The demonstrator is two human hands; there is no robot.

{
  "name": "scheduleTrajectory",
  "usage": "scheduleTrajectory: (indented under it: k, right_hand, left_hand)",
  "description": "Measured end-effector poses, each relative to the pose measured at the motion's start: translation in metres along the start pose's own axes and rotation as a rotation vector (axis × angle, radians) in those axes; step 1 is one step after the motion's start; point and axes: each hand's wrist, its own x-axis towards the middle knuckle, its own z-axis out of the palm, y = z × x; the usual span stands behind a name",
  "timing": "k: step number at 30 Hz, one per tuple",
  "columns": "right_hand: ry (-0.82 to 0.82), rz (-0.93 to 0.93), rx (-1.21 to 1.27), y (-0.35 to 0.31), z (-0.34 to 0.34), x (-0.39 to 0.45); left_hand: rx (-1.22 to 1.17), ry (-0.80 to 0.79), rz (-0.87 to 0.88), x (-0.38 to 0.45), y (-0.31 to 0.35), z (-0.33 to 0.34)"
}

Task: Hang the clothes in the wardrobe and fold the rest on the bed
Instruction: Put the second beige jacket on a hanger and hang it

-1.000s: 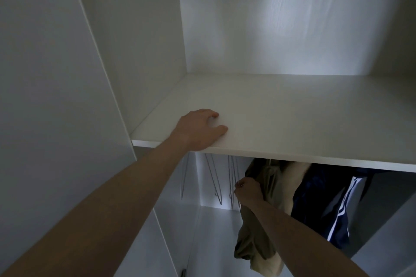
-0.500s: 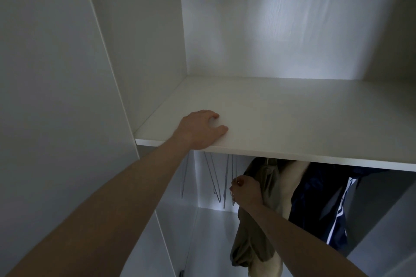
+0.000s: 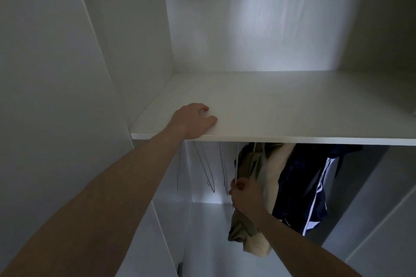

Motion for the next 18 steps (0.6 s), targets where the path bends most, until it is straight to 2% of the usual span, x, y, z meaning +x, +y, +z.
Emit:
scheduleTrajectory:
  k: [5, 10, 15, 18]
  right_hand:
    - [-0.014, -0.018, 0.011, 0.012, -0.010, -0.035]
    - [-0.005, 0.049, -0.015, 0.021, -0.025, -0.079]
    - [-0.023, 0.163, 0.242, 0.025, -0.037, -0.139]
    - [0.014, 0.168, 0.240, 0.029, -0.043, -0.182]
  left_hand:
    - [-0.010, 0.016, 0.005, -0.002, 0.002, -0.001]
    - [-0.026, 0.020, 0.051, -0.010, 0.003, -0.006]
    - [-0.014, 0.027, 0.132, -0.015, 0.000, -0.007]
    - [0.015, 0.008, 0.194, -0.014, 0.000, -0.007]
